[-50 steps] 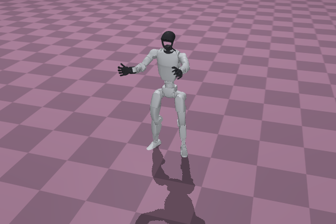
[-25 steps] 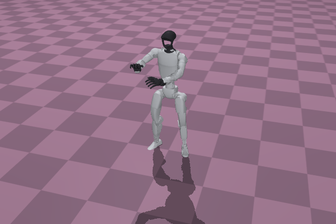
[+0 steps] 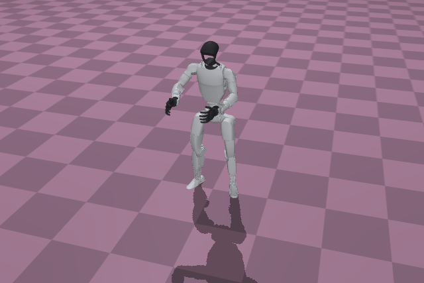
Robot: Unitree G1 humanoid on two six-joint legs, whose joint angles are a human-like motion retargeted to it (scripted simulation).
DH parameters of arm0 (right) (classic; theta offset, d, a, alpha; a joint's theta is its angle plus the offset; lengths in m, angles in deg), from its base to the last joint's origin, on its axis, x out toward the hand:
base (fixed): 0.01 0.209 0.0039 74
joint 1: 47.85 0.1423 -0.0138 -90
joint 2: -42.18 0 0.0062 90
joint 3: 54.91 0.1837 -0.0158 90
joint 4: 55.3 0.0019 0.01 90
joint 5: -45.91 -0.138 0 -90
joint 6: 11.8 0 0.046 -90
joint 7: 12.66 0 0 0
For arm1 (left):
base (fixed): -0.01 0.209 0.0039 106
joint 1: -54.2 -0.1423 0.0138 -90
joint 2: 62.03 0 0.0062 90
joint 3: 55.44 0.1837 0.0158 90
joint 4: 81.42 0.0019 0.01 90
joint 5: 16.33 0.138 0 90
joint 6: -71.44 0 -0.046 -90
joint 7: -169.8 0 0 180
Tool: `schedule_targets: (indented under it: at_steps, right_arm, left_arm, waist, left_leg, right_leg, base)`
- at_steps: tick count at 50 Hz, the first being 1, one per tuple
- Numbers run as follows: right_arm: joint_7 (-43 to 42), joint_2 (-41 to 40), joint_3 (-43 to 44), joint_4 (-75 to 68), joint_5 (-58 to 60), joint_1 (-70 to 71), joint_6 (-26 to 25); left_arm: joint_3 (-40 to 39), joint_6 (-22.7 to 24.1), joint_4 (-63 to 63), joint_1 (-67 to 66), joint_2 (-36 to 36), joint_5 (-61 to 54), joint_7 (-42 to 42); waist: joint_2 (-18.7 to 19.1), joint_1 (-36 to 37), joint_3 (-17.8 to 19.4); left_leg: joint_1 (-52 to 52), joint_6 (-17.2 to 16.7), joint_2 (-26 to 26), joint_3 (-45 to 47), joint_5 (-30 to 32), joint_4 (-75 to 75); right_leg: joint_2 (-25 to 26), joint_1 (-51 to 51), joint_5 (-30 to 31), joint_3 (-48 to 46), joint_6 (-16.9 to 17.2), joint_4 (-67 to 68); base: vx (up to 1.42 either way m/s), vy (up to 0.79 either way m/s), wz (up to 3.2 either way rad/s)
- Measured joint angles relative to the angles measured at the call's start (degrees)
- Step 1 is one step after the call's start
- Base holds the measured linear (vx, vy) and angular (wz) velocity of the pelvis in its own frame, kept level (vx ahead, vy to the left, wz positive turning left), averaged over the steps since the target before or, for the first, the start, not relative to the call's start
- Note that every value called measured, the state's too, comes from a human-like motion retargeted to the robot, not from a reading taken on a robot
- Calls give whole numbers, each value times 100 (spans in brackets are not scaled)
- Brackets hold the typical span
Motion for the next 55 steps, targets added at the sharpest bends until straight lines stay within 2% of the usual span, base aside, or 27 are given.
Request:
schedule_targets:
  at_steps: [6,8,10,13,18,24,30,36,40,48,52,55]
  right_arm:
    - [-614,-676,266,-1850,-1643,1538,-708]
    - [-500,-675,73,-2220,-1123,1979,-1157]
    - [-1107,-808,359,-2302,-1896,2341,-786]
    - [-1280,-656,168,-1812,-1589,2616,-504]
    - [-1262,56,-422,-288,-65,2816,-93]
    - [-1230,1482,-1241,1813,2705,2777,103]
    - [-1461,2902,-1927,3664,5264,2524,478]
    - [-1213,3454,-2470,4407,6706,1981,873]
    - [-820,3315,-2784,4044,7326,1660,992]
    - [-194,2398,-2800,2240,7702,1285,843]
    - [-341,2111,-2215,1889,6806,693,854]
    - [-552,1893,-1405,1953,5402,-108,786]
  left_arm:
    - [313,-810,1529,1853,-544,-832,-949]
    - [406,-1128,1934,2340,-635,-743,-1025]
    - [424,-991,2145,2806,-673,-1035,-1472]
    - [639,-768,1884,3151,-478,-915,-1534]
    - [979,-247,474,3275,281,-81,-1259]
    - [1181,185,-1764,2860,1542,1919,-897]
    - [1322,446,-3774,1998,2895,4526,-1504]
    - [1467,512,-4790,810,3622,6441,-1789]
    - [1679,559,-4446,320,3512,7116,-1453]
    - [2121,417,-2249,587,2506,7833,-792]
    - [1720,529,-1807,318,2095,7262,-957]
    - [968,562,-1846,-314,1760,6095,-1075]
  waist:
    - [65,-79,-5]
    - [73,-87,-22]
    - [126,-96,-4]
    - [143,-98,-56]
    - [178,-98,-197]
    - [219,-83,-453]
    - [242,-69,-563]
    - [203,-96,-408]
    - [182,-144,-264]
    - [131,-270,-64]
    - [101,-252,-58]
    - [77,-194,-74]
  left_leg:
    - [-21,3,-5,3,94,-48]
    - [-15,14,-9,16,100,-49]
    - [-6,6,-6,26,111,-48]
    - [19,5,-9,45,95,-28]
    - [62,-6,-12,63,44,11]
    - [89,-16,-3,60,-49,68]
    - [90,-71,37,90,-100,101]
    - [50,-119,88,135,-84,119]
    - [-16,-122,91,117,-47,114]
    - [-157,-158,33,-17,113,-18]
    - [-152,-182,-12,-84,157,-82]
    - [-104,-162,-56,-133,140,-86]
  right_leg:
    - [1,-29,48,-22,-54,-12]
    - [-5,-34,53,-15,-48,-4]
    - [-3,-29,52,-11,-49,-4]
    - [-11,-8,41,3,-24,0]
    - [-24,35,0,18,30,18]
    - [-36,74,-69,19,88,51]
    - [-1,58,-117,54,133,73]
    - [59,-8,-122,101,133,79]
    - [65,-61,-103,88,133,73]
    - [28,-142,-51,-43,133,28]
    - [-9,-112,-56,-101,133,12]
    - [-59,-36,-84,-135,132,13]
  base:
    - [0,0,0]
    - [0,0,0]
    - [0,0,0]
    - [0,0,0]
    - [6,0,-2]
    - [7,0,1]
    - [1,0,0]
    - [-2,-1,-1]
    - [-9,-2,5]
    - [-9,0,16]
    - [-1,0,4]
    - [0,0,0]
